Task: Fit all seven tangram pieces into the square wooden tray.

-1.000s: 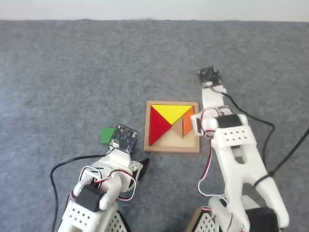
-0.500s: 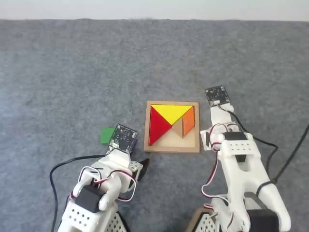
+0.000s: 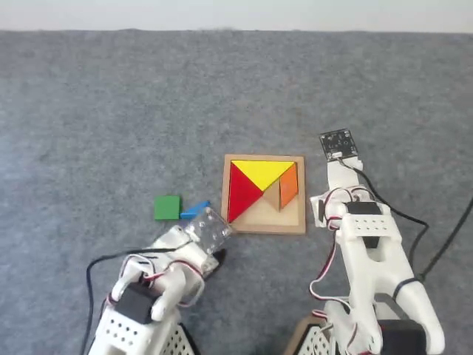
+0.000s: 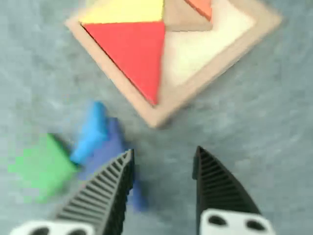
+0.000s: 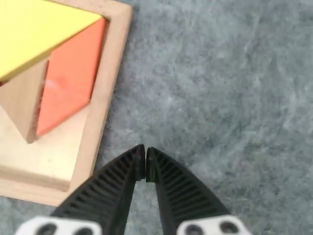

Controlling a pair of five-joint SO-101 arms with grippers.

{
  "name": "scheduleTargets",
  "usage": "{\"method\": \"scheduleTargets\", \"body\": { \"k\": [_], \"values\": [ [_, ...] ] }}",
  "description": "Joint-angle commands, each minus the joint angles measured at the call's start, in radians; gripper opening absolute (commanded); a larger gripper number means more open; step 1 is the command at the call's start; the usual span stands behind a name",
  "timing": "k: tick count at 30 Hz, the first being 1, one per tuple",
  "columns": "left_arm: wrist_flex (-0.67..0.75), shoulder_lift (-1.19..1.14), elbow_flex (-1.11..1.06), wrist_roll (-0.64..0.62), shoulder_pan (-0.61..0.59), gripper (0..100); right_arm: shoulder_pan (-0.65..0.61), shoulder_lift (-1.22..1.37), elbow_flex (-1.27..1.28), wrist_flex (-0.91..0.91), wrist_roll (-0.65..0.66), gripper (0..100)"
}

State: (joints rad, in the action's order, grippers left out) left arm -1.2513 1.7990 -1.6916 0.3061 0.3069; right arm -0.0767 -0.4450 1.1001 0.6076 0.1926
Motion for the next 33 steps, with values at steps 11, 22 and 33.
{"method": "scheduleTargets", "body": {
  "k": [11, 22, 33],
  "values": [
    [0.089, -0.468, 0.568, 0.109, -0.519, 20, 0.002, -0.036, -0.011, -0.022, 0.006, 2.3],
    [-0.365, -1.579, 1.307, 0.009, -0.494, 21, 0.021, -0.097, 0.005, -0.024, -0.031, 0.7],
    [-0.16, -1.962, 1.409, -0.146, -0.519, 18, 0.03, -0.567, 0.25, -0.022, 0.008, 0.7]
  ]
}}
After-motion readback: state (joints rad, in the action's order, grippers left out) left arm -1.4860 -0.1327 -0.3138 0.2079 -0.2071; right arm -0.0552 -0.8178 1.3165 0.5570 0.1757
